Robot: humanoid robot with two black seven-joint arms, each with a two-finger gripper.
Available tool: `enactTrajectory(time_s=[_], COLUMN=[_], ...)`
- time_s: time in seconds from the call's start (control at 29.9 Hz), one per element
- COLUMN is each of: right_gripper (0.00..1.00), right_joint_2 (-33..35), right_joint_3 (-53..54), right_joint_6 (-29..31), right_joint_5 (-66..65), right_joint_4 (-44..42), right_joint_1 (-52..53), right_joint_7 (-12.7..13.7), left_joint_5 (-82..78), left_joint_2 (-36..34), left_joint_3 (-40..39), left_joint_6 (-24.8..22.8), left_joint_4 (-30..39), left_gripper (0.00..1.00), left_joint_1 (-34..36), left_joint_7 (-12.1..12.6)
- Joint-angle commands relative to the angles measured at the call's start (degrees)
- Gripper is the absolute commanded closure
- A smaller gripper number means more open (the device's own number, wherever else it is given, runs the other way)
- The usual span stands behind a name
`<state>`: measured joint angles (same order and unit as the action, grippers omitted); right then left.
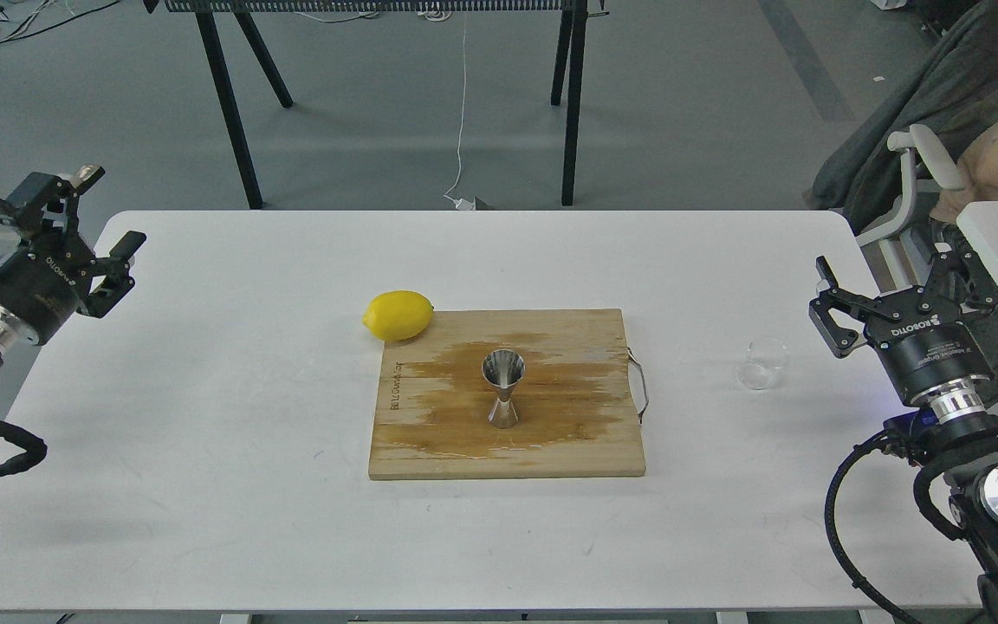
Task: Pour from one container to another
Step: 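Withdraw the left gripper away from the jigger, then reach the right gripper to the small clear glass and grasp it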
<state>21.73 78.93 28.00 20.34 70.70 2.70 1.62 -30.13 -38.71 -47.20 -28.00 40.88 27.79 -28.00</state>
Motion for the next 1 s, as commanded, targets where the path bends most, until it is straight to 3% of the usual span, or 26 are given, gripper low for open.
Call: enactTrajectory(time_s=[0.0, 0.17, 0.33, 0.43, 0.64, 0.87, 0.97], right_gripper=[0.02, 0.02, 0.02, 0.02, 0.02, 0.01, 0.01], right_joint_2=[4.09, 5.78, 5.25, 4.81, 4.72, 3.15, 0.69], right_joint_3=[0.26, 1.66, 2.72, 1.58, -0.61, -5.01, -5.19], right_joint_6=[-4.4, -30.59, -56.0, -56.0, -56.0, -56.0, -56.0], right_joint_5=[4.61, 9.1, 11.48, 11.13, 10.95, 10.95, 10.51], right_joint_4=[7.41, 14.81, 15.08, 14.82, 13.59, 5.08, 0.51], right_joint_1=[-4.71, -7.27, -3.34, 0.1, 4.23, 9.33, 10.48], right_joint_7=[-0.04, 0.13, 2.85, 4.26, 4.27, 4.62, 6.11], left_joint_5=[0.16, -0.02, -0.11, -0.2, -0.2, -0.28, -0.28], left_joint_2=[1.17, 2.67, 2.85, 2.85, 2.94, 2.85, 2.85], left_joint_3=[0.35, 0.44, 0.53, 0.53, 0.79, 0.71, 0.79], left_joint_6=[0.0, 0.0, 0.0, 0.0, 0.0, 0.0, 0.0], left_joint_4=[-0.1, -0.1, -0.18, -0.36, -1.41, -1.5, -1.5], left_gripper=[0.03, 0.03, 0.02, 0.02, 0.02, 0.02, 0.02], left_joint_1=[-0.28, -0.36, -0.37, -0.37, -0.8, -0.98, -0.98], left_joint_7=[0.0, 0.0, 0.0, 0.0, 0.0, 0.0, 0.0])
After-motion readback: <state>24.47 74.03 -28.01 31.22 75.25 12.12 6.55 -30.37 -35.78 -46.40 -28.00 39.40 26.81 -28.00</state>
